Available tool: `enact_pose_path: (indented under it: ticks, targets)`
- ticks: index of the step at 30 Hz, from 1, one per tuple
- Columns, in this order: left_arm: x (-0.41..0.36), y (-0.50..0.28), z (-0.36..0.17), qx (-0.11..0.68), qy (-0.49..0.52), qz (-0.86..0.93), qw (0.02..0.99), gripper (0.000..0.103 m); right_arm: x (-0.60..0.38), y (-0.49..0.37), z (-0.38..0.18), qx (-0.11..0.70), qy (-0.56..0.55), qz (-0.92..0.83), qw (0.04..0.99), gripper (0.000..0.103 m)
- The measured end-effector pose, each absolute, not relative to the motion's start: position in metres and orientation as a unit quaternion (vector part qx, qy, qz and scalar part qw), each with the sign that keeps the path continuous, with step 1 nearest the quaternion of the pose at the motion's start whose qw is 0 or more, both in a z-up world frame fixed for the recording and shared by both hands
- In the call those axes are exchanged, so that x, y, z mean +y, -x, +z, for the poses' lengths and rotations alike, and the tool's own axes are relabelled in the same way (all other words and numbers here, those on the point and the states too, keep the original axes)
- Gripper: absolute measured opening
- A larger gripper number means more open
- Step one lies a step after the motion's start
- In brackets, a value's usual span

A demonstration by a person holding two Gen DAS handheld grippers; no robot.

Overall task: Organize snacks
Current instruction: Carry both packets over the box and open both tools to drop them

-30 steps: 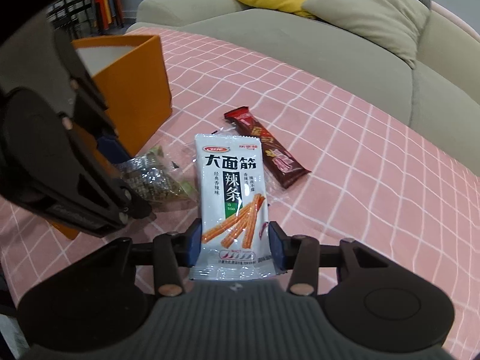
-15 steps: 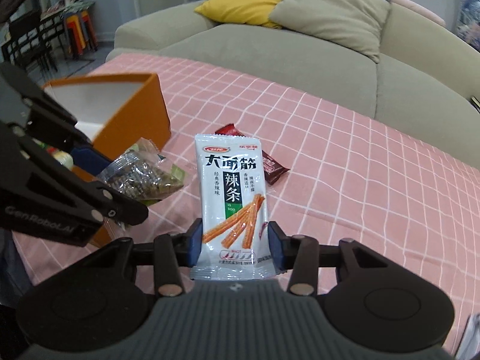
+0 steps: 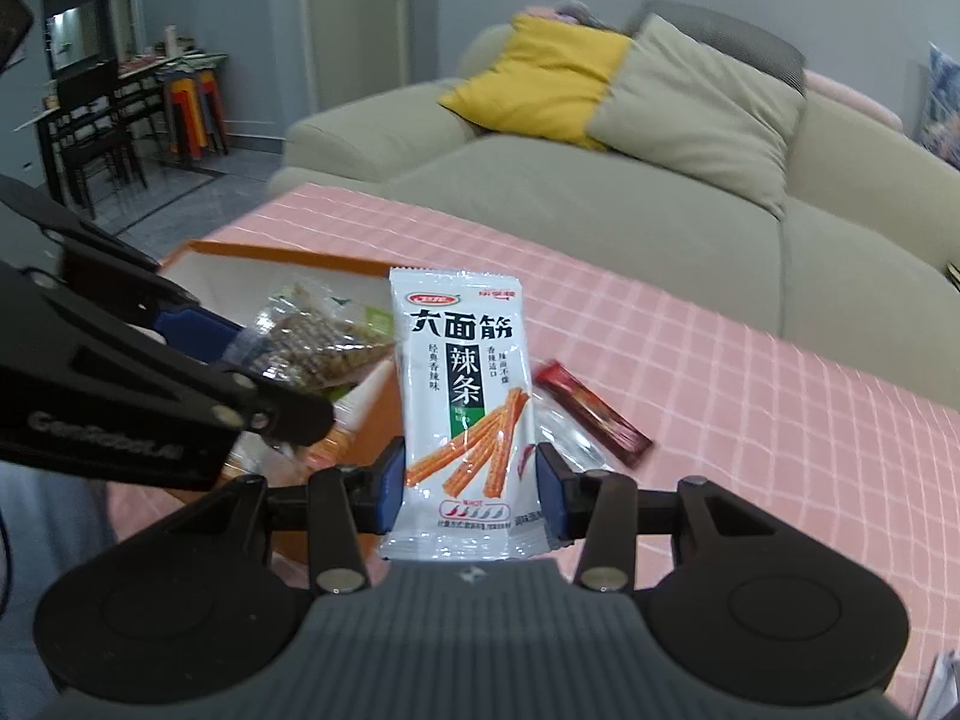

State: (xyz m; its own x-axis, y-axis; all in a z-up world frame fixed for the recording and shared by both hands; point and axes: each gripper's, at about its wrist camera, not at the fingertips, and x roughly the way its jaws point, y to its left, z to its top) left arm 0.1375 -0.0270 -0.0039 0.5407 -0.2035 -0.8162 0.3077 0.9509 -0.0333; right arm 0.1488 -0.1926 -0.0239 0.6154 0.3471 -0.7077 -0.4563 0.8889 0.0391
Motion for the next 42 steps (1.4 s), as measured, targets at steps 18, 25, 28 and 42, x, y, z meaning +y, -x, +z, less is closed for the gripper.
enact_pose_path:
  ticks: [18, 25, 28, 42]
  targets:
    - [0.097, -0.156, -0.007, 0.48, -0.01, -0.04, 0.876, 0.04, -0.059, -0.158, -0.016, 0.385, 0.157, 0.301, 0.858, 0.042]
    - [0.109, -0.173, -0.035, 0.516, -0.012, -0.035, 0.856, 0.04, -0.031, -0.178, -0.036, 0.399, 0.219, 0.313, 0.834, 0.042]
    - [0.113, -0.179, -0.047, 0.53, -0.014, -0.034, 0.847, 0.04, -0.021, -0.185, -0.045, 0.403, 0.242, 0.317, 0.824, 0.042]
    - [0.126, -0.201, -0.091, 0.581, -0.016, -0.028, 0.813, 0.04, 0.01, -0.212, -0.082, 0.438, 0.299, 0.325, 0.783, 0.042]
